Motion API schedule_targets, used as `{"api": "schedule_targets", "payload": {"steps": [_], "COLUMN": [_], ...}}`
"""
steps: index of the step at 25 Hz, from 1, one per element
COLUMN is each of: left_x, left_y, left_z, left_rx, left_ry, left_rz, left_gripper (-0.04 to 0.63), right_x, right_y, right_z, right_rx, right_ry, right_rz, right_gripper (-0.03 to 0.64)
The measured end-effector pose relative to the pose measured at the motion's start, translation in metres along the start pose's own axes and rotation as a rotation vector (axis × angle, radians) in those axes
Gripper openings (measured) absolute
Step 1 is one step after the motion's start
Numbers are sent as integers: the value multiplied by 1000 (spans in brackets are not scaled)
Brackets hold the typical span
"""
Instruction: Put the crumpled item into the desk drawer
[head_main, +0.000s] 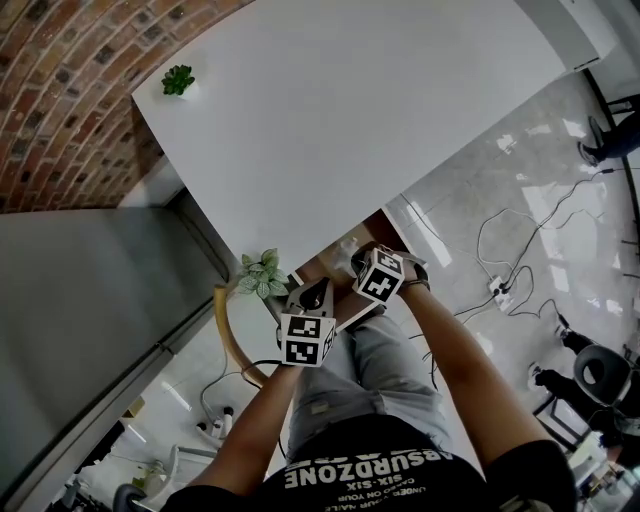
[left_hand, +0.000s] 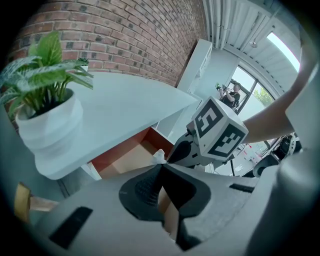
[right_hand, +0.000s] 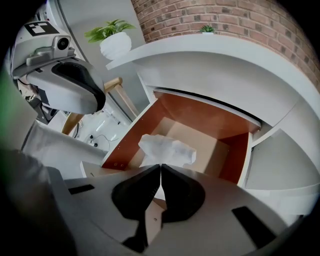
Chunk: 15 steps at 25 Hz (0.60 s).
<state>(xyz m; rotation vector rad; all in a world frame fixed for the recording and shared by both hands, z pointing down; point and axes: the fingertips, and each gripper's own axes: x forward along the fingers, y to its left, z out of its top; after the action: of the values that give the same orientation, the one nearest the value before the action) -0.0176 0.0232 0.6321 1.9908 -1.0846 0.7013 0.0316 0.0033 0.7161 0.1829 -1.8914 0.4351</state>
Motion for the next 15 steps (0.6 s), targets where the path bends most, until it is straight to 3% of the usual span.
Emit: {"api": "schedule_targets", "payload": {"steps": [15], "left_x": [10], "left_y": [-2], "left_z": [-8], "left_rx": [10], "left_ry": [21], "left_rz": [-20], "left_gripper": [5], "right_x": [28], "right_y": [-4], "right_z": [-13], "right_rx": [-54], "right_ry": [69], "right_rz": [10], "right_gripper": [2]}}
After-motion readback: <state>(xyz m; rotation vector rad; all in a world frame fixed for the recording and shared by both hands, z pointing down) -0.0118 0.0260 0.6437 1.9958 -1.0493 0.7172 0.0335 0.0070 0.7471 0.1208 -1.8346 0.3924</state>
